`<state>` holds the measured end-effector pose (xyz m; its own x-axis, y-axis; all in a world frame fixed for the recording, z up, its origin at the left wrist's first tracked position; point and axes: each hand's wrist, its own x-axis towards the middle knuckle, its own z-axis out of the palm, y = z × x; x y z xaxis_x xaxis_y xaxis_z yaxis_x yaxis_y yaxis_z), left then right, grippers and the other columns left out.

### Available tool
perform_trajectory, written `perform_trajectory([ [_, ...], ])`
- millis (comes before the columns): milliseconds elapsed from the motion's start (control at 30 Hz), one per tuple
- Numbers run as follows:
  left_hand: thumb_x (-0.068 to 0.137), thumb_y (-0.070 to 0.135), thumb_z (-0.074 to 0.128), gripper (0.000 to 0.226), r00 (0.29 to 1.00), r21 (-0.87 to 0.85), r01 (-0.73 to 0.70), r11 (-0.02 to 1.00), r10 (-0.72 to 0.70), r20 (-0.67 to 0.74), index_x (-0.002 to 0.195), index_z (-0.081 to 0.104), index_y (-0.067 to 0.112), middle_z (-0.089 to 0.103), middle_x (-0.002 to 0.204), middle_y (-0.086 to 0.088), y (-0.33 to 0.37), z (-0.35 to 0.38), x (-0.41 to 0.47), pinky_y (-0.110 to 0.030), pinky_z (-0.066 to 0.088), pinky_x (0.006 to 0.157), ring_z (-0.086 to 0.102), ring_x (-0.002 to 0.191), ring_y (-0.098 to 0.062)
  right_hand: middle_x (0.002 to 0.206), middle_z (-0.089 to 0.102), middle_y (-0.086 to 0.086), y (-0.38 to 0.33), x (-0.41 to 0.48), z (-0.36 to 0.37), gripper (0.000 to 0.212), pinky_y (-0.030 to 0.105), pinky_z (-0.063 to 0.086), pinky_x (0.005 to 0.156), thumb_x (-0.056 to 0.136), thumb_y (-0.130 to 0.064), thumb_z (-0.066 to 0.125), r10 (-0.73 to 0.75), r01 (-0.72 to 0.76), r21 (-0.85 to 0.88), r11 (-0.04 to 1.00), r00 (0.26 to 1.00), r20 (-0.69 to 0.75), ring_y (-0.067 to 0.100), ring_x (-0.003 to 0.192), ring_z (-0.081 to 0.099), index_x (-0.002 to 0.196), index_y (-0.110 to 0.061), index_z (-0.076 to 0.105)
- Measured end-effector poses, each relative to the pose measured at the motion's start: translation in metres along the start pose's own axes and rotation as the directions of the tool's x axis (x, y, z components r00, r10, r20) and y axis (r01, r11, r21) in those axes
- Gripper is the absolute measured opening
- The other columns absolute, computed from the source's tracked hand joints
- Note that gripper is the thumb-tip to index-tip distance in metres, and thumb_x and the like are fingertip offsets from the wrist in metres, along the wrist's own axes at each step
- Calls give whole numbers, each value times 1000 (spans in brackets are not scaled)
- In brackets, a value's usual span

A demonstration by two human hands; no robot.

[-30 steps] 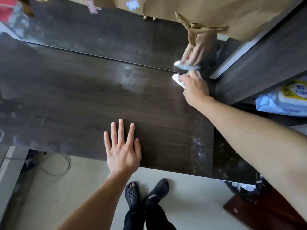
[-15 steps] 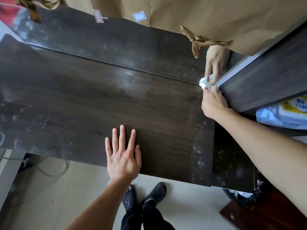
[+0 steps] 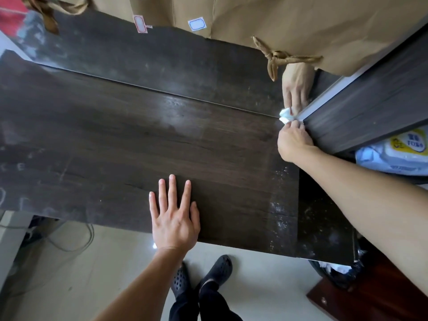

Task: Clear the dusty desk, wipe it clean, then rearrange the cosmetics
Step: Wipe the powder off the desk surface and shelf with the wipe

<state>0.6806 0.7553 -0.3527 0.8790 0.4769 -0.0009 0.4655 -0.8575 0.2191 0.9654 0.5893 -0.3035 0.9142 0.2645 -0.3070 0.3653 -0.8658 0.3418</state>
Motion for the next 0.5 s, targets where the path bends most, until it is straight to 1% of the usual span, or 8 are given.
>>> perform_trajectory([
  [67, 93, 35, 39, 51, 1000, 3, 1, 1000, -1, -10, 141, 44, 21, 27, 154, -15, -1, 1, 1, -52, 11, 117, 17, 144, -34, 137, 37, 26, -3, -2, -4, 52, 39, 34, 106, 89, -3, 48, -11, 12, 5, 1000, 1000, -7, 36, 125, 38, 135, 12, 31],
  [133, 93, 36, 38, 51, 1000, 6, 0, 1000, 0, -6, 142, 44, 21, 27, 154, -15, -1, 1, -2, -52, 11, 117, 16, 144, -34, 137, 40, 20, 4, -12, -4, 45, 38, 38, 102, 90, -3, 45, -38, 38, 2, 999, 999, -24, 33, 123, 43, 135, 3, 40],
  [233, 93, 37, 34, 52, 1000, -1, 3, 1000, -3, 3, 142, 44, 21, 27, 154, -15, -1, 0, -1, -53, 11, 117, 16, 144, -34, 136, 43, 14, 5, -52, 3, 41, 37, 47, 88, 93, -3, 41, -92, 91, -46, 995, 995, -27, 30, 116, 52, 133, -4, 47],
  [267, 94, 37, 33, 52, 1000, -4, 6, 1000, -6, 11, 142, 43, 21, 26, 154, -15, -1, -1, -1, -53, 11, 117, 15, 144, -34, 133, 47, 13, 4, -68, 6, 40, 35, 49, 83, 94, -3, 40, -125, 123, -72, 990, 992, -18, 29, 112, 55, 133, -5, 48],
  [333, 94, 38, 31, 53, 1000, -1, 10, 1000, -10, 23, 142, 42, 21, 25, 155, -15, 0, -2, -2, -53, 10, 117, 14, 145, -34, 118, 57, 13, 9, -87, 8, 34, 35, 48, 72, 97, -4, 38, -167, 170, -102, 980, 985, 33, 31, 102, 60, 127, -6, 53],
  [400, 94, 38, 31, 53, 1000, -5, 13, 1000, -13, 23, 142, 42, 21, 25, 155, -14, 0, -3, -1, -53, 10, 117, 14, 145, -34, 104, 61, 14, 21, -84, 5, 28, 36, 45, 67, 98, -8, 37, -169, 171, -51, 984, 985, 26, 34, 94, 60, 119, -5, 55],
  [467, 93, 37, 33, 52, 1000, -10, 11, 1000, -11, 5, 142, 43, 21, 26, 155, -15, 1, -2, -1, -53, 11, 117, 15, 145, -34, 100, 59, 15, 26, -68, -4, 25, 36, 39, 62, 93, -3, 39, -201, 200, -24, 980, 978, -60, 35, 91, 59, 115, -6, 51],
  [500, 93, 36, 34, 51, 1000, -11, 11, 1000, -11, -6, 141, 44, 21, 27, 154, -15, 1, 0, 0, -53, 12, 116, 16, 144, -34, 100, 58, 15, 24, -59, -9, 28, 35, 36, 62, 90, 1, 41, -212, 211, -23, 977, 972, -102, 35, 92, 58, 115, -8, 49],
])
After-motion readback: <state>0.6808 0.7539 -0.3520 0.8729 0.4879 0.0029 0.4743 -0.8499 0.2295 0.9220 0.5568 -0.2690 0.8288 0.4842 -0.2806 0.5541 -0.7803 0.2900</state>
